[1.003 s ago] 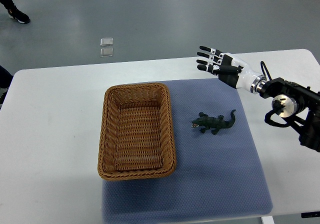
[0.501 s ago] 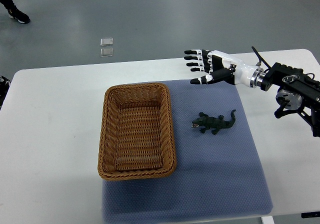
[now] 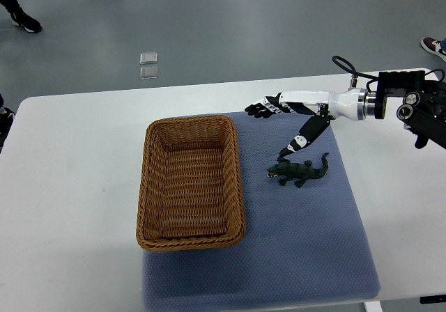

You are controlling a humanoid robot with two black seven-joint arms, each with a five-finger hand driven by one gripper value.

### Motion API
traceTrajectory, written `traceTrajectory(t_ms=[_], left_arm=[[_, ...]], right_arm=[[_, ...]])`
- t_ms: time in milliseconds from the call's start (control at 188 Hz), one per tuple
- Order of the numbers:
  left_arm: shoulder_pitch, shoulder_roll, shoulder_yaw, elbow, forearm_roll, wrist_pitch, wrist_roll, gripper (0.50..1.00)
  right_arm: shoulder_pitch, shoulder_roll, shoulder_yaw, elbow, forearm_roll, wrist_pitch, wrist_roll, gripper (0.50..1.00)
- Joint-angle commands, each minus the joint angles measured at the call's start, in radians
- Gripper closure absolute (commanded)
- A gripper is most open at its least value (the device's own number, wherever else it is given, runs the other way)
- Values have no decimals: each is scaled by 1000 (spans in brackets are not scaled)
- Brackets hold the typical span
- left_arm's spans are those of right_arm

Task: Place crocodile in brown basket with right hand
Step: 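Lower the right hand and close its fingers around the crocodile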

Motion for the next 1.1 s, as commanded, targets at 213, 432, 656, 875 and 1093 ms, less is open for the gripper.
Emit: traceTrajectory(t_ms=[213, 432, 656, 875, 1093], left_arm=[[0, 0, -1, 0, 0, 0, 0, 500], [0, 0, 1, 0, 0, 0, 0, 500], [0, 0, -1, 0, 0, 0, 0, 500], [0, 0, 1, 0, 0, 0, 0, 500], [0, 0, -1, 0, 0, 0, 0, 500]], right_arm=[[109, -38, -196, 52, -251, -130, 48, 572], [200, -55, -464, 64, -309, -381, 48, 574], [212, -53, -549, 70, -314, -462, 48, 572], [198, -49, -547, 64, -315, -465, 48, 572], [172, -38, -546, 26, -315, -479, 48, 572]])
